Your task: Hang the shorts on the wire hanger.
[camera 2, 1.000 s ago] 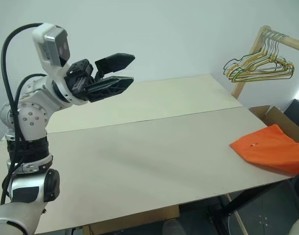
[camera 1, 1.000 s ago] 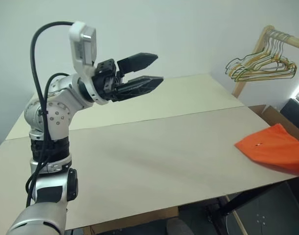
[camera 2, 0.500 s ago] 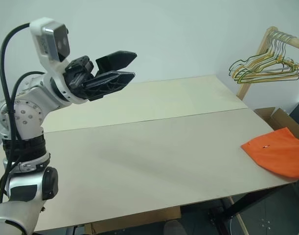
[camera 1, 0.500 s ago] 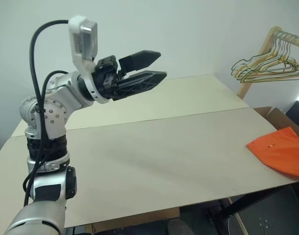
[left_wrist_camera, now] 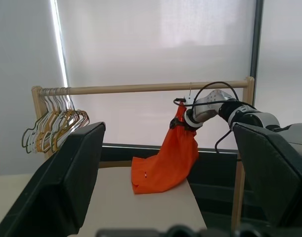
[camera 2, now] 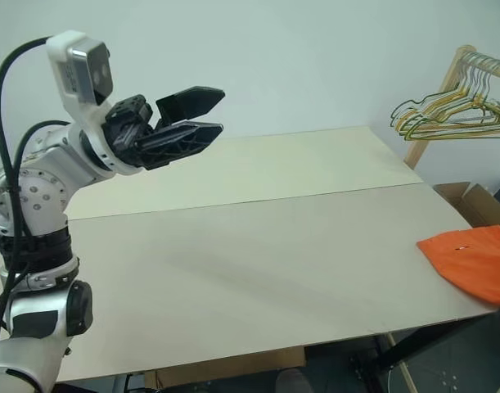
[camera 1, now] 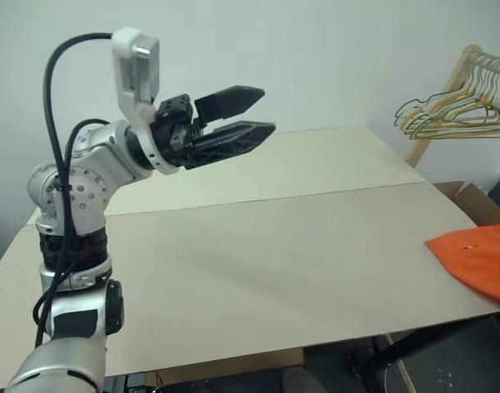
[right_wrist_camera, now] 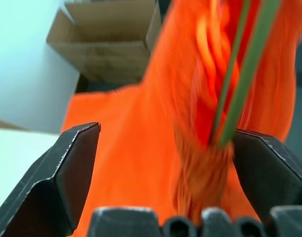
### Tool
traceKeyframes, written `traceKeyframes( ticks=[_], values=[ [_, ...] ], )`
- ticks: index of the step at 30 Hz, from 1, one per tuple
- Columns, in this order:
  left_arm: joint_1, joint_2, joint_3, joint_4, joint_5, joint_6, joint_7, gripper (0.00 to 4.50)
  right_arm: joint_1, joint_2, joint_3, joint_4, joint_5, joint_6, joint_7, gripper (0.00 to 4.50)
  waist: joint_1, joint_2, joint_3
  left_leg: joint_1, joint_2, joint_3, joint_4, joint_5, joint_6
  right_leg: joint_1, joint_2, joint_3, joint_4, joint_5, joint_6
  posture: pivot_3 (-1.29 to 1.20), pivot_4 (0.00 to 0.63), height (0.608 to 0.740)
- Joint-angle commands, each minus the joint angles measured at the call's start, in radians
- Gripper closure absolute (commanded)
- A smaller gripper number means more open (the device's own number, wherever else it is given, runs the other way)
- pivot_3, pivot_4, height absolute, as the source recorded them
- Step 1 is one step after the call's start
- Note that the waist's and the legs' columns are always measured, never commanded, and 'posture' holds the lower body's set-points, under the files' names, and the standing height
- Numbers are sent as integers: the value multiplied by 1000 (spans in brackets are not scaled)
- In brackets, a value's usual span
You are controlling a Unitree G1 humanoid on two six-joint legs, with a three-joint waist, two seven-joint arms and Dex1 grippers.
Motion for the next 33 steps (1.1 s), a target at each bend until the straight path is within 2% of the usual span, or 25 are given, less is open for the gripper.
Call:
traceKeyframes(
  ticks=[1,6,11,14,20,26,33],
  values=[
    [-1,25,26,-33,-1,-14,22,45,-6,8,-11,-84,2,-45,-32,39,10,0,0,0,0,0,0,0,0,0,0,0,0,0,0,-107,0,740],
    [14,48,36,-63,-15,-7,51,45,10,40,12,-176,-38,-91,-106,39,42,2,0,0,0,1,0,0,0,-1,0,1,0,0,0,-71,0,740],
    [33,63,54,-93,-37,5,83,45,64,142,50,-530,-119,-63,-221,39,79,9,1,-1,0,2,0,0,0,-4,0,2,2,0,0,-44,0,740],
    [37,73,56,-101,-48,11,94,45,114,218,105,-728,-160,-52,-219,39,93,10,1,-1,0,2,0,1,-2,-5,0,2,4,0,0,-35,0,740],
    [28,89,50,-97,-59,17,99,45,209,293,250,-946,-313,-154,-218,39,109,14,-1,-1,-1,2,1,2,-2,-5,0,1,5,0,0,-25,0,740],
    [35,94,54,-104,-66,23,104,45,241,332,343,-1028,-440,-233,-210,39,123,9,2,-2,-1,2,1,2,-2,-6,0,1,4,0,0,-18,0,740],
    [47,99,60,-118,-81,22,118,45,211,363,332,-998,-468,-258,-166,39,126,5,5,-3,-1,2,1,2,-2,-6,0,0,4,0,0,-12,0,740]
  ],
)
